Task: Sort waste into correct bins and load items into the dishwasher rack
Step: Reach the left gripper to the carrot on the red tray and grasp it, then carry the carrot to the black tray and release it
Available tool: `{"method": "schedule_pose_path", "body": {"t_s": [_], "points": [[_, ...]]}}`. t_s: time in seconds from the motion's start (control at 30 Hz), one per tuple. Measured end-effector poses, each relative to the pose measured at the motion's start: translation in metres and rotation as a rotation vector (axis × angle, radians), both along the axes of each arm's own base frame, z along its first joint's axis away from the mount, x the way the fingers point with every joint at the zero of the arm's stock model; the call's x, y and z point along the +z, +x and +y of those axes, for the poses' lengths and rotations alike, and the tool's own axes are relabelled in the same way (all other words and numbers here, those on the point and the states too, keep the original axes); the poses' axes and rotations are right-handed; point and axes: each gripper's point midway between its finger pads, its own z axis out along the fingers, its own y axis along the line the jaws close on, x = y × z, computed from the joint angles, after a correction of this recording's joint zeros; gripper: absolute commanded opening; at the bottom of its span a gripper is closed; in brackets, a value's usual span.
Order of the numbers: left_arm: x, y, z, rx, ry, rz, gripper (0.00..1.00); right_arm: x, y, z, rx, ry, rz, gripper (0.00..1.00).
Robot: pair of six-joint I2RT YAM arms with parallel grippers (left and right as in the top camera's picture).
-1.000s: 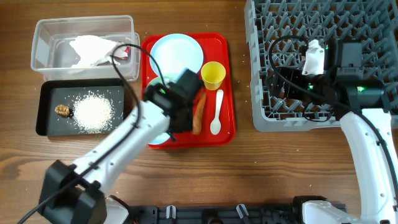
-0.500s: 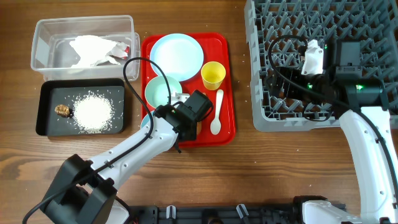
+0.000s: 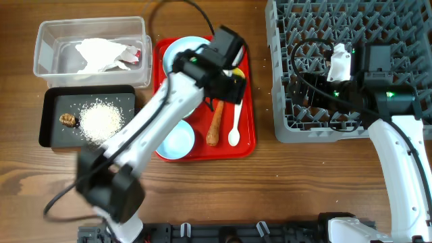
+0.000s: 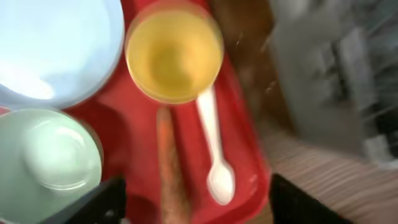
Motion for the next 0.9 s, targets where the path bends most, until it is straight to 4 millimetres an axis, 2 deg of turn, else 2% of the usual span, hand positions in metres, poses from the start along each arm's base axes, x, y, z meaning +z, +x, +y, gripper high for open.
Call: {"method": "schedule_pose_path", "body": {"t_s": [0.07,0.1,0.2,0.27,0.33,0.37,0.57,0.63,0.67,0.7,0.83,0.9], "points": [[-0.055,-0.02,0.011,-0.025,0.119,0.184,0.64,-0.001,-0.002,0.0,0.0,0.0,0.011,1.0],[-0.066,-0.026,0.015,-0.026,0.147,0.229,0.64,-0.001,-0.002,0.0,0.0,0.0,0.011,1.0],[-0.069,-0.031,0.018,-0.014,0.162,0.256,0.65,-0.001,-0.002,0.0,0.0,0.0,0.011,1.0],[-0.073,-0.03,0.015,-0.014,0.153,0.246,0.61,-0.001,-0.002,0.0,0.0,-0.001,0.011,1.0],[-0.087,-0.03,0.014,-0.01,0.144,0.241,0.58,-0.002,-0.002,-0.002,-0.007,-0.013,0.012,1.0],[-0.101,-0.036,0.017,-0.003,0.15,0.256,0.56,-0.002,-0.002,-0.003,-0.009,-0.016,0.011,1.0],[-0.141,-0.045,0.024,0.016,0.146,0.259,0.41,-0.006,0.0,-0.004,-0.013,-0.023,0.023,1.0],[-0.153,-0.051,0.028,0.02,0.168,0.29,0.22,-0.006,-0.001,-0.004,-0.013,-0.023,0.023,1.0],[-0.156,-0.051,0.028,0.021,0.172,0.296,0.14,-0.006,-0.001,-0.004,-0.013,-0.024,0.023,1.0],[-0.156,-0.051,0.028,0.018,0.172,0.296,0.1,-0.006,0.0,-0.004,-0.013,-0.024,0.023,1.0],[-0.154,-0.051,0.028,0.02,0.17,0.3,0.1,-0.006,0.0,-0.005,-0.014,-0.026,0.022,1.0],[-0.152,-0.059,0.034,0.022,0.201,0.342,0.08,-0.006,0.0,-0.005,-0.015,-0.027,0.023,1.0]]}}
